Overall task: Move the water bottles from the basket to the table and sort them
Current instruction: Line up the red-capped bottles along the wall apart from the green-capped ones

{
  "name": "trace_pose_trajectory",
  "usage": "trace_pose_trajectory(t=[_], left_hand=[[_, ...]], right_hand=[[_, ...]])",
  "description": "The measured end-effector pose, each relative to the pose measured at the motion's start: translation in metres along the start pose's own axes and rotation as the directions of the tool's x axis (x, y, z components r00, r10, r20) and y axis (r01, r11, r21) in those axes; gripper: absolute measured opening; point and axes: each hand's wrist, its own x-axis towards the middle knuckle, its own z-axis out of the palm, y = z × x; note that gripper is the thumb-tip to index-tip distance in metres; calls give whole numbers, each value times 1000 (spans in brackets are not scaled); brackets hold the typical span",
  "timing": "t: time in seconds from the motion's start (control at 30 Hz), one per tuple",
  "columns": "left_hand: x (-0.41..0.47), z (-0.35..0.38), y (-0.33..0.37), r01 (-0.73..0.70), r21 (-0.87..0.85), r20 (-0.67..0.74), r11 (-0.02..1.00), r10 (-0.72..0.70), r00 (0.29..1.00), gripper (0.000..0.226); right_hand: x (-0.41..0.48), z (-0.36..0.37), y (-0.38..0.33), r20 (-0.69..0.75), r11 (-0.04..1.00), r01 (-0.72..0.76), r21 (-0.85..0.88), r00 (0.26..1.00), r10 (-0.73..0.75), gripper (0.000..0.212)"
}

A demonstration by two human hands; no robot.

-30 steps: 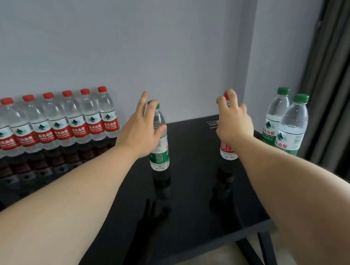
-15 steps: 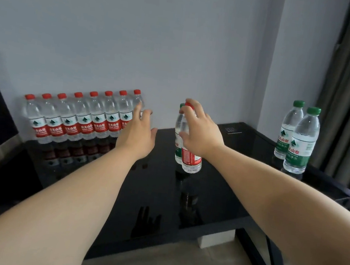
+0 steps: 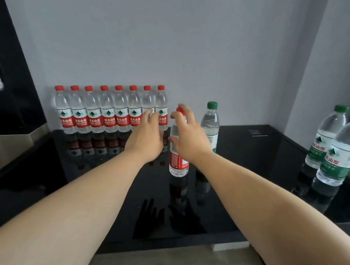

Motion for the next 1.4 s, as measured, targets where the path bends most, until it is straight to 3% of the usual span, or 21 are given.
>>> trace_pose_trajectory(t=[0.17,0.27,0.37,0.43,0.57,0.63,0.8,1.03,1.17,1.27,1.4], left_hand=[[7,7,4,-15,-69,-21,998,14,1000,51],[9,10,7,-11,-160,-82,987,-3,997,45],[12,13,9,-91,-209,-127,974,65,990,42],[15,15,11,-170,-208,-133,963,145,981,43],[19,21,17,-290,-188,-121,939,270,955,50],[20,24,21,-316,-191,-130,929,295,946,50],[21,30,26,-355,-186,-134,916,335,933,51],[35,34,46,-370,-6,-191,929,363,912,49],[38,42,59,-321,-54,-186,945,307,933,41],[41,46,66,-252,52,-199,966,257,946,41],[43,46,74,-206,173,-189,963,238,953,40]], right_hand=[[1,-1,5,25,998,63,3,998,-63,72],[-3,-13,14,-51,998,65,-4,997,-65,63],[-2,-26,34,-227,993,-114,4,967,112,48],[0,-32,52,-269,975,-221,-14,940,210,43],[5,-36,79,-111,969,-172,-175,982,154,52],[9,-34,87,-38,972,-169,-166,986,165,60],[13,-26,95,-17,975,-144,-170,989,144,71],[19,-36,105,65,989,-107,-98,991,114,80],[20,-47,109,103,976,-90,-200,988,112,86],[20,-53,110,130,955,-103,-277,981,143,83],[19,-52,111,147,967,-134,-219,975,168,72]])
